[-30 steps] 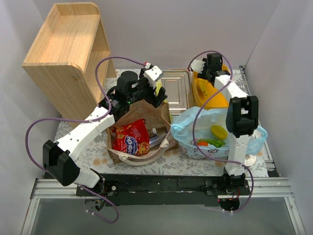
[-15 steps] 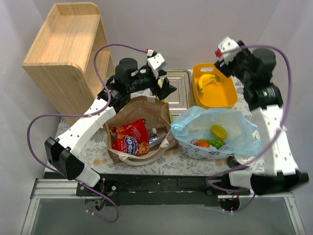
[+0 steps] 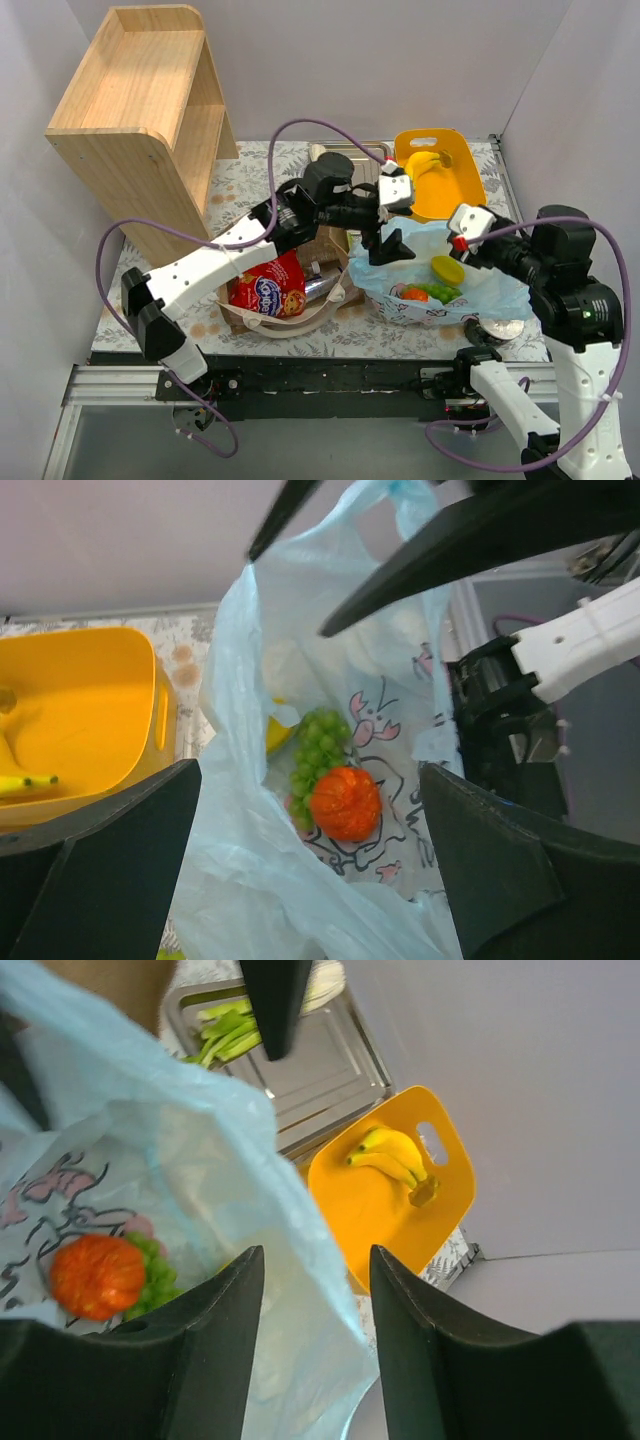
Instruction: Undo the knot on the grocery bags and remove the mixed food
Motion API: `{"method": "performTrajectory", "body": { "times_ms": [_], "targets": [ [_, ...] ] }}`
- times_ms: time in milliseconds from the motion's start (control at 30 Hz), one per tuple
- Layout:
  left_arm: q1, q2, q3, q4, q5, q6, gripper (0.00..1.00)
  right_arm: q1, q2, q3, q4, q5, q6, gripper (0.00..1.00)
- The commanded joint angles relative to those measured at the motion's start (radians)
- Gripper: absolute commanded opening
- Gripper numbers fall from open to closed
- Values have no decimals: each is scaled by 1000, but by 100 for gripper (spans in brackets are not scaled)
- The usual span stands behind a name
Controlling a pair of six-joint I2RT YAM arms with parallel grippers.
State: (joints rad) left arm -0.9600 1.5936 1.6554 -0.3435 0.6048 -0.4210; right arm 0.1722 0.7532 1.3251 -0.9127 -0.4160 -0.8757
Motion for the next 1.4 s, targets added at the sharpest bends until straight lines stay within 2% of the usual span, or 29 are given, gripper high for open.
{"method": "performTrajectory", "body": {
  "times_ms": [0, 33, 100, 133, 200, 267, 300, 367, 400, 467, 500, 533, 567, 600, 767, 833, 933, 967, 1000, 1033, 1067, 1167, 1200, 1267, 1300, 1367],
  "targets": [
    [-8, 60, -25, 29, -199, 39, 92, 1, -84, -21, -185, -101, -129, 52],
    [-8, 72, -26, 41, -267, 24, 92, 0, -100, -74, -239, -150, -158, 52],
    [-9, 107, -20, 50, -290, 47, 93, 1, -161, -154, -233, -167, -180, 49],
    [-8, 124, -13, 52, -313, 59, 93, 0, -178, -244, -198, -149, -157, 49],
    [-8, 175, 32, 58, -339, 38, 87, 0, -199, -321, -47, -106, -61, 45],
    [-9, 207, 63, 57, -339, 15, 76, 1, -184, -421, 62, -60, -62, 41],
    [-8, 229, 85, 58, -333, 5, 61, 1, -178, -452, 95, -47, -57, 40],
    [-9, 247, 109, 63, -320, -30, 42, 1, -167, -557, 158, -12, -60, 40],
    [-8, 250, 131, 60, -304, -38, 17, 1, -163, -582, 152, -3, -63, 38],
    [-8, 237, 144, 63, -231, -71, 0, 3, -144, -619, 65, -73, -162, 32],
    [-8, 223, 147, 67, -203, -87, 0, 9, -141, -624, -113, -123, -239, 31],
    [-8, 194, 149, 72, -176, -97, 0, 13, -141, -624, -211, -214, -328, 30],
    [-8, 175, 149, 74, -139, -108, 0, 19, -164, -623, -309, -239, -562, 30],
    [-9, 161, 147, 80, -91, -133, 0, 20, -190, -630, -401, -250, -619, 29],
    [-17, 71, 103, 87, -28, -160, 1, 29, -392, -678, -402, -210, -756, 26],
    [-20, 52, 75, 89, -11, -148, 0, 30, -411, -701, -399, -207, -802, 23],
    [-20, 32, 44, 100, 4, -153, 0, 27, -402, -695, -361, -222, -720, 20],
    [-22, 31, 35, 95, 7, -154, 0, 29, -390, -685, -303, -222, -648, 20],
    [-22, 32, 30, 87, 6, -157, 0, 29, -384, -676, -238, -216, -467, 21],
    [-20, 32, 24, 83, -8, -163, 0, 30, -374, -653, -179, -198, -392, 21],
    [-20, 31, 12, 84, -17, -165, 0, 29, -342, -638, -76, -192, -338, 21],
    [-22, 25, -46, 90, -48, -165, 0, 29, -243, -561, 3, -228, -214, 26],
    [-20, 26, -64, 90, -59, -165, 3, 29, -218, -544, 18, -240, -186, 37],
    [-22, 26, -78, 86, -101, -159, 16, 30, -149, -512, 28, -282, -135, 47],
    [-20, 25, -83, 81, -121, -157, 35, 30, -134, -509, 35, -305, -129, 53],
    [-20, 17, -86, 61, -204, -156, 48, 32, -109, -526, 52, -317, -103, 57]
  ]
}}
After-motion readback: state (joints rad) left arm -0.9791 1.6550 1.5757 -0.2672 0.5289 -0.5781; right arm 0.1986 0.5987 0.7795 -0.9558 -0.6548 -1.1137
